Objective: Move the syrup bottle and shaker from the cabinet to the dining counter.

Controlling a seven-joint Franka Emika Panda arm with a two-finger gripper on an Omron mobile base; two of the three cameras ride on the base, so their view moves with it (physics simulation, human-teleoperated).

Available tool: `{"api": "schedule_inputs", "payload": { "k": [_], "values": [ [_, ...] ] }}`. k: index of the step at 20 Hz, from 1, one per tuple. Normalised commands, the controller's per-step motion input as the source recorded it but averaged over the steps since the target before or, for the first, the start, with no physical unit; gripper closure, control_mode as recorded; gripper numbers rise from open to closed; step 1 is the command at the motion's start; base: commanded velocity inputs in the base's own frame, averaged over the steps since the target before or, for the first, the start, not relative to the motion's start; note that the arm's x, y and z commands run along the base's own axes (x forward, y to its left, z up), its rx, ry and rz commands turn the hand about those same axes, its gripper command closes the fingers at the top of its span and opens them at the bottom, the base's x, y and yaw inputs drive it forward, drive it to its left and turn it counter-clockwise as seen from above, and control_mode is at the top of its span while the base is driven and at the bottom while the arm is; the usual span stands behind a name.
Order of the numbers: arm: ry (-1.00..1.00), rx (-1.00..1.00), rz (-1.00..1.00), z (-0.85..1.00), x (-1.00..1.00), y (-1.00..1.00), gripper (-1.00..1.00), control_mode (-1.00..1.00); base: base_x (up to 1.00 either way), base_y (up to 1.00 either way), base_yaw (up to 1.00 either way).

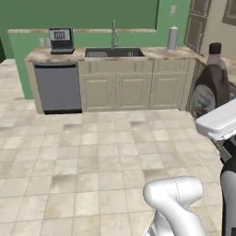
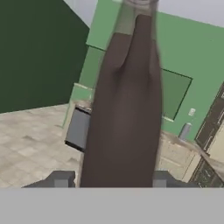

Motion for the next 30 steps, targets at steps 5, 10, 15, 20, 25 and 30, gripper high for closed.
{"api": "schedule_inputs", "payload": {
  "k": [5, 10, 15, 20, 25, 30],
  "values": [
    [0.0, 0.0, 0.0, 0.0, 0.0, 0.0, 1.0, 1.0, 0.03, 0.0, 0.91],
    [0.0, 0.0, 0.0, 0.0, 0.0, 0.0, 1.0, 1.0, 0.11, 0.0, 0.86],
    [0.0, 0.0, 0.0, 0.0, 0.0, 0.0, 1.0, 1.0, 0.19, 0.0, 0.77],
    [0.0, 0.0, 0.0, 0.0, 0.0, 0.0, 1.0, 1.0, 0.21, -0.04, 0.71],
    [0.0, 0.0, 0.0, 0.0, 0.0, 0.0, 1.0, 1.0, 0.23, -0.06, 0.68],
    [0.0, 0.0, 0.0, 0.0, 0.0, 0.0, 1.0, 1.0, 0.58, -0.47, 0.41]
  ]
}}
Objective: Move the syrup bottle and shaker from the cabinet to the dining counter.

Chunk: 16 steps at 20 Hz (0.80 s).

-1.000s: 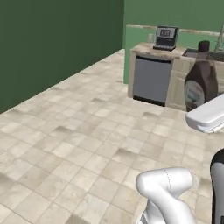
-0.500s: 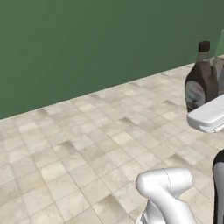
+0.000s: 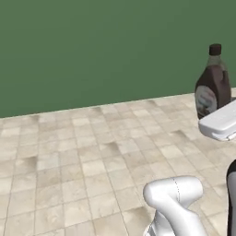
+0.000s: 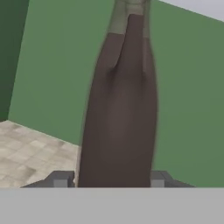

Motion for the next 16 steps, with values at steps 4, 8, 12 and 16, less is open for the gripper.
{"api": "schedule_inputs", "payload": {
  "k": [4, 8, 12, 16],
  "values": [
    [0.0, 0.0, 0.0, 0.0, 0.0, 0.0, 1.0, 1.0, 1.0, -0.99, 0.02],
    [0.0, 0.0, 0.0, 0.0, 0.0, 0.0, 1.0, 1.0, 1.0, -1.0, 0.0],
    [0.0, 0.0, 0.0, 0.0, 0.0, 0.0, 1.0, 1.0, 1.0, -0.91, -0.02],
    [0.0, 0.0, 0.0, 0.0, 0.0, 0.0, 1.0, 1.0, 1.0, -0.6, -0.11]
  ]
}}
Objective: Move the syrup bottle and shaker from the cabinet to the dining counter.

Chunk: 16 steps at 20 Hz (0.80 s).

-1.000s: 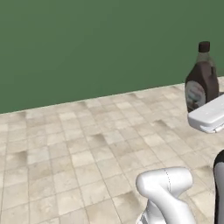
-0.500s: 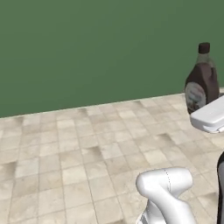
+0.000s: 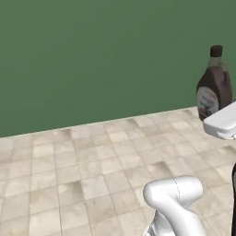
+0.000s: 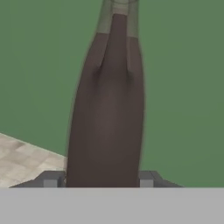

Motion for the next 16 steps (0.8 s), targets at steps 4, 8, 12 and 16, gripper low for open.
{"api": "schedule_inputs", "payload": {
  "k": [4, 8, 12, 16],
  "values": [
    [0.0, 0.0, 0.0, 0.0, 0.0, 0.0, 1.0, 1.0, 1.0, -0.46, -0.25],
    [0.0, 0.0, 0.0, 0.0, 0.0, 0.0, 1.0, 1.0, 1.0, -0.62, -0.26],
    [0.0, 0.0, 0.0, 0.0, 0.0, 0.0, 1.0, 1.0, 1.0, -0.76, -0.29],
    [0.0, 0.0, 0.0, 0.0, 0.0, 0.0, 1.0, 1.0, 1.0, -0.55, -0.3]
  ]
}}
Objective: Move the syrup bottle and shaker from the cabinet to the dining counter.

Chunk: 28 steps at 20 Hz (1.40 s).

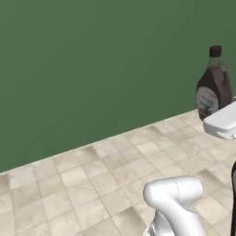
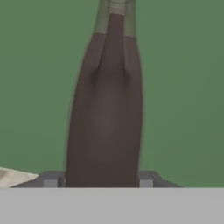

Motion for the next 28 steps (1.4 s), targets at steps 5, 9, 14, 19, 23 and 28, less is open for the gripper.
{"api": "schedule_inputs", "payload": {
  "k": [5, 9, 14, 19, 23, 28],
  "values": [
    [0.0, 0.0, 0.0, 0.0, 0.0, 0.0, 1.0, 1.0, 1.0, -0.36, -0.34],
    [0.0, 0.0, 0.0, 0.0, 0.0, 0.0, 1.0, 1.0, 0.98, -0.29, -0.43],
    [0.0, 0.0, 0.0, 0.0, 0.0, 0.0, 1.0, 1.0, 0.82, -0.28, -0.51],
    [0.0, 0.0, 0.0, 0.0, 0.0, 0.0, 1.0, 1.0, 0.76, -0.07, -0.56],
    [0.0, 0.0, 0.0, 0.0, 0.0, 0.0, 1.0, 1.0, 0.82, 0.0, -0.56],
    [0.0, 0.0, 0.0, 0.0, 0.0, 0.0, 1.0, 1.0, 0.96, 0.13, -0.52]
  ]
}}
